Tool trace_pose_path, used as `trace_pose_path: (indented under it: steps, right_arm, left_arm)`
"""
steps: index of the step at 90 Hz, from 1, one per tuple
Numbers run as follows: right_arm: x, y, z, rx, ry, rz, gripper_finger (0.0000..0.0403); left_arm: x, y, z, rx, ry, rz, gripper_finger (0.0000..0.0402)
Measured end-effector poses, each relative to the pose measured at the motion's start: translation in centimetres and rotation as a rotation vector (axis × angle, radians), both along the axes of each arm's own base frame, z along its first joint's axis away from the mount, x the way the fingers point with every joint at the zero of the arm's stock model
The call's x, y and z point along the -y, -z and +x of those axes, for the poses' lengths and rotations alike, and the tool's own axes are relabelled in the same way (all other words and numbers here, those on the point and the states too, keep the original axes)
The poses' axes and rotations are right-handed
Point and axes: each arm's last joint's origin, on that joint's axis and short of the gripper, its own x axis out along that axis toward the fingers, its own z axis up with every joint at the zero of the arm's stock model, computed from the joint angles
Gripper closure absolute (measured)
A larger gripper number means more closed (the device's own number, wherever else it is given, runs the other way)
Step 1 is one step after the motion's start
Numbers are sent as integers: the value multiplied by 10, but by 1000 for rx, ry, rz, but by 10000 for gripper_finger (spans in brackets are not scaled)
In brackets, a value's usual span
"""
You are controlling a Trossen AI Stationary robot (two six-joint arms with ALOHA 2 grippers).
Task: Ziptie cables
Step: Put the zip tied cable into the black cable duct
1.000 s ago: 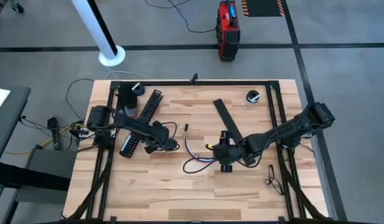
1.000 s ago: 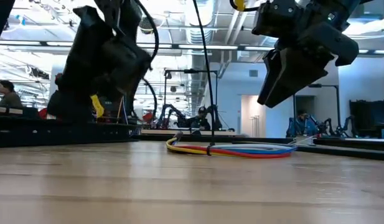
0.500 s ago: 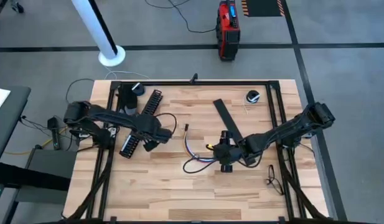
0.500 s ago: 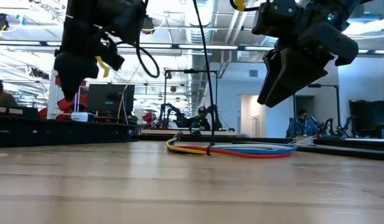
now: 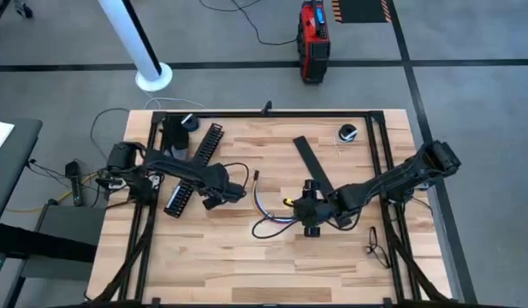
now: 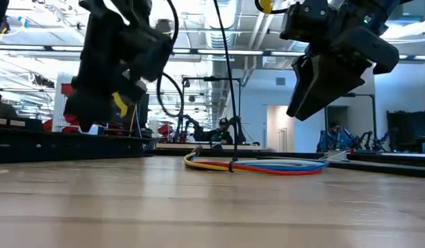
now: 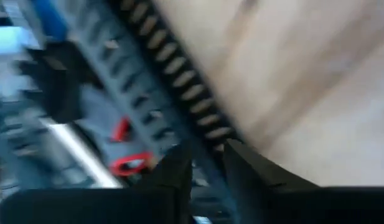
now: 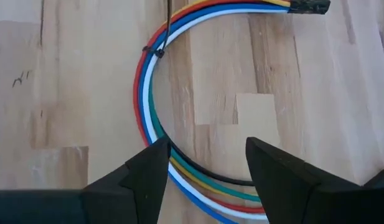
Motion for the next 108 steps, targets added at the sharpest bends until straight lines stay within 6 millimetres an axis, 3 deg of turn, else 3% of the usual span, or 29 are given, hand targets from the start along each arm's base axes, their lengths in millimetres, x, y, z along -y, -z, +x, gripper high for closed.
trace_pose_path:
  steps: [24,68,108]
  right_arm:
    - [0,0,-1,-7,5,3,194]
    - [0,1,-1,-14,6,1,194]
    - [1,1,-1,-22,-20,-18,194]
  left_arm:
    - [-1,-1,-2,-28,20,48,259]
    - [-1,-6,-10,-55,-94,99,257]
    - [3,13,-15,-9,-136,54,257]
